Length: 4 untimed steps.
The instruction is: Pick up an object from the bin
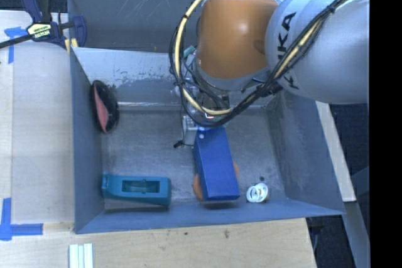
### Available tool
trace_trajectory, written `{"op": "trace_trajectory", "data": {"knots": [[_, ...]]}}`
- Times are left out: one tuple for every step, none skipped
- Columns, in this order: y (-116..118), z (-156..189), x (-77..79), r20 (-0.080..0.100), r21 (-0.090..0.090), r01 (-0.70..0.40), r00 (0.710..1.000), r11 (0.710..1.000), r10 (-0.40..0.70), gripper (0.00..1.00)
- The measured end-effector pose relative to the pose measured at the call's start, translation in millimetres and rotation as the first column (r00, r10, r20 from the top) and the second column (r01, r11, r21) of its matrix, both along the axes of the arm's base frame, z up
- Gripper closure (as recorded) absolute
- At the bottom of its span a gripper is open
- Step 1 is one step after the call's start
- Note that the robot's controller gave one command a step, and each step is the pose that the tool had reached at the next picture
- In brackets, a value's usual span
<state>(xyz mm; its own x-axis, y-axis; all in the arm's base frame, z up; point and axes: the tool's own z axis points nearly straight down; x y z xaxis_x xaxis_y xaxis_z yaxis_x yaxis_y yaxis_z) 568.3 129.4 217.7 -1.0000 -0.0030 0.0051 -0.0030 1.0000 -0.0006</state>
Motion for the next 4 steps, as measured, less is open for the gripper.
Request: {"op": "trace_trajectory", "data": {"knots": [[-1, 5, 1.3, 0.008, 0.002, 0.003, 1.0, 1.0, -0.003, 0.0], [-19, -5, 13.0, 0.009, 0.004, 0.066, 0.998, 0.998, -0.066, 0.0], [-41, -7, 31.9, 0.004, -0.003, 0.126, 0.992, 0.992, -0.126, 0.0], [-49, -8, 37.4, 0.009, 0.003, 0.119, 0.993, 0.993, -0.119, 0.0]]}}
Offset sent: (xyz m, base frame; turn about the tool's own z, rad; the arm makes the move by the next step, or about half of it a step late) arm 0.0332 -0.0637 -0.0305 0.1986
